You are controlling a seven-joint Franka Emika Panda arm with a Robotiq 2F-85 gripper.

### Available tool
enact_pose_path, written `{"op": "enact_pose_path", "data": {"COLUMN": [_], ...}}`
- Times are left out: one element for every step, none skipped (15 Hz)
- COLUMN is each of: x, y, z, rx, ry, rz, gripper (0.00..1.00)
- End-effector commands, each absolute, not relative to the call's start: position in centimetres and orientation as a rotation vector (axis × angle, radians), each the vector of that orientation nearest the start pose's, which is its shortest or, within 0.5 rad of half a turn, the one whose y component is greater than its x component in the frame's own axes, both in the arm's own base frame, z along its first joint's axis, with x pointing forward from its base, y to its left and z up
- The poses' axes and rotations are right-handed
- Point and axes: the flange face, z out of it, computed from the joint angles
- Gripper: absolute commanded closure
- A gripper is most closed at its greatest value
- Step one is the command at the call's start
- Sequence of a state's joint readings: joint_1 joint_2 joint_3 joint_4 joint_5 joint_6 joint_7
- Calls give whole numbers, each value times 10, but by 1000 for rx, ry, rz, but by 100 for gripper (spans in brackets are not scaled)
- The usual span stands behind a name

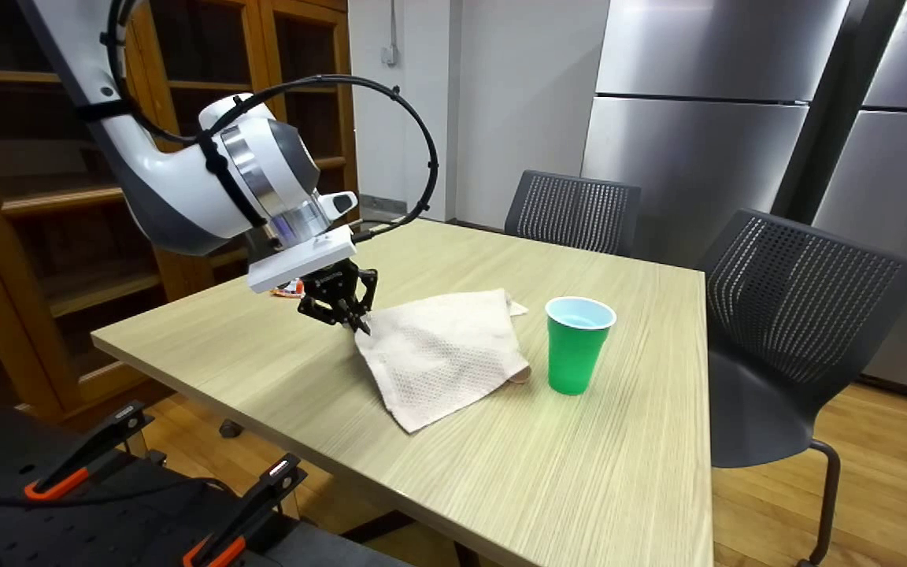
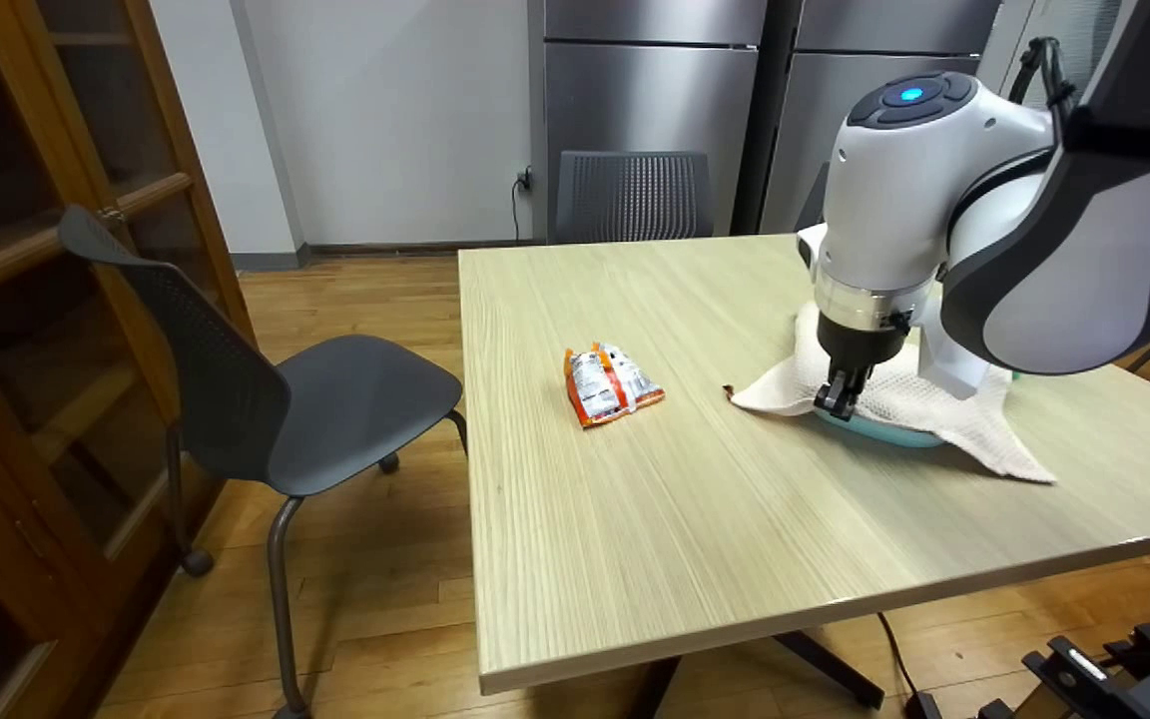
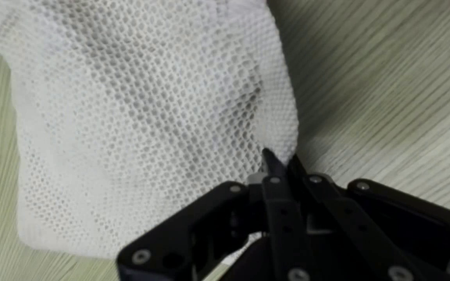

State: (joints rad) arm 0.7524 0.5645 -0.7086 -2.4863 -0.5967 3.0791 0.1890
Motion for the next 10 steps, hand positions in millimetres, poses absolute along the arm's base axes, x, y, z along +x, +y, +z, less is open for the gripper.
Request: {"op": "enact_pose_path", "data": {"x": [457, 457, 457, 457, 457, 456, 456, 454, 451, 448], "y": [32, 32, 32, 32, 32, 32, 32, 31, 32, 32], "z": [123, 123, 123, 123, 123, 124, 125, 127, 128, 130], "rx": [-3406, -3407, -3407, -3407, -3408, -3406, -3402, -3399, -3390, -3377], "ry": [-968, -968, -968, -966, -964, -959, -958, -957, -971, -989], "rz": [-191, -191, -191, -191, -193, -190, -188, -177, -160, -142], "gripper": [99, 99, 99, 99, 99, 99, 99, 99, 99, 99]}}
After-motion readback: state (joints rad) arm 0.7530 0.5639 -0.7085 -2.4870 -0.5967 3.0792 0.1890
